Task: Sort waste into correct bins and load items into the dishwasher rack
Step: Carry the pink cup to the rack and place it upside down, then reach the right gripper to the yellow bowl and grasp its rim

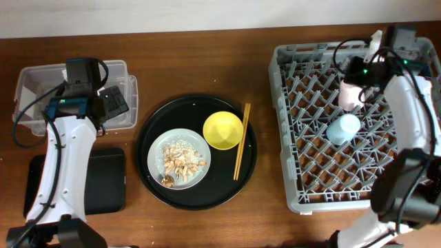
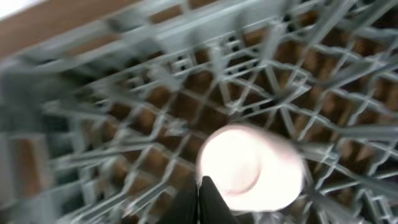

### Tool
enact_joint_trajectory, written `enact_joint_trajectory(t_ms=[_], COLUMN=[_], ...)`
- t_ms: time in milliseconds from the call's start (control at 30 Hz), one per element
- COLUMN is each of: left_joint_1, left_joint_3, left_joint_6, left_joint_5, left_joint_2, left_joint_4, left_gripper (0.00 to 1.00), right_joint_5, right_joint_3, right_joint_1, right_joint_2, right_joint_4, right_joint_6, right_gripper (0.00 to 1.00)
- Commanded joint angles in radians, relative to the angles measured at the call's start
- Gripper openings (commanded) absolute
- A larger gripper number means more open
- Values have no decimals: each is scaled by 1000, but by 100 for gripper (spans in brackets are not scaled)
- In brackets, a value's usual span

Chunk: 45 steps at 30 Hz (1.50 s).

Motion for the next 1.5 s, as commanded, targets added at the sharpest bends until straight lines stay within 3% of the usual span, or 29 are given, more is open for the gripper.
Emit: enact_joint_trajectory(t_ms=[0,267,367,500,600,633,667,700,733,800,900,967,1100,1167,1267,1333,1467], left_joint_1=[-2,-2,-2,-2,-2,-2,-2,-2,-2,-2,-2,-2,-2,-2,-2,-2,-2], left_joint_3=[5,5,5,5,5,5,5,5,5,5,5,5,5,5,5,5,5], left_joint_6=[-10,-10,-10,-10,-10,-10,-10,-10,-10,-10,-10,-10,-10,-10,-10,-10,-10], left_joint_5=[-7,-7,-7,-7,-7,-7,-7,-7,-7,-7,-7,-7,-7,-7,-7,-7,-7], left_joint_2=[-10,-10,-10,-10,-10,-10,-10,-10,-10,-10,-10,-10,-10,-10,-10,-10,-10], left_joint_4=[-2,-2,-2,-2,-2,-2,-2,-2,-2,-2,-2,-2,-2,-2,-2,-2,-2], left_gripper=[99,99,99,99,99,99,99,99,99,99,99,99,99,99,99,99,99], right_joint_5=[163,200,362,359,180,-25,-172,-391,-539,-594,-319,-214,-205,-173,84,135,256], right_joint_3=[5,2,2,8,11,11,11,11,11,3,-16,-17,-17,-17,-17,-17,-19], right_joint_1=[2,1,1,9,26,30,30,30,32,107,405,549,795,858,929,954,1026], right_joint_2=[45,72,71,-14,-169,-260,-307,-354,-369,-362,-333,-281,-74,12,98,126,165], right_joint_4=[3,-35,-135,-159,-179,-186,-189,-194,-211,-291,-344,-325,-179,-109,-94,-78,-36], right_joint_6=[18,19,23,153,153,153,153,153,152,80,30,102,182,270,422,441,441], right_gripper=[6,7,4,4,4,5,11,59,95,95,96,95,98,91,89,87,69])
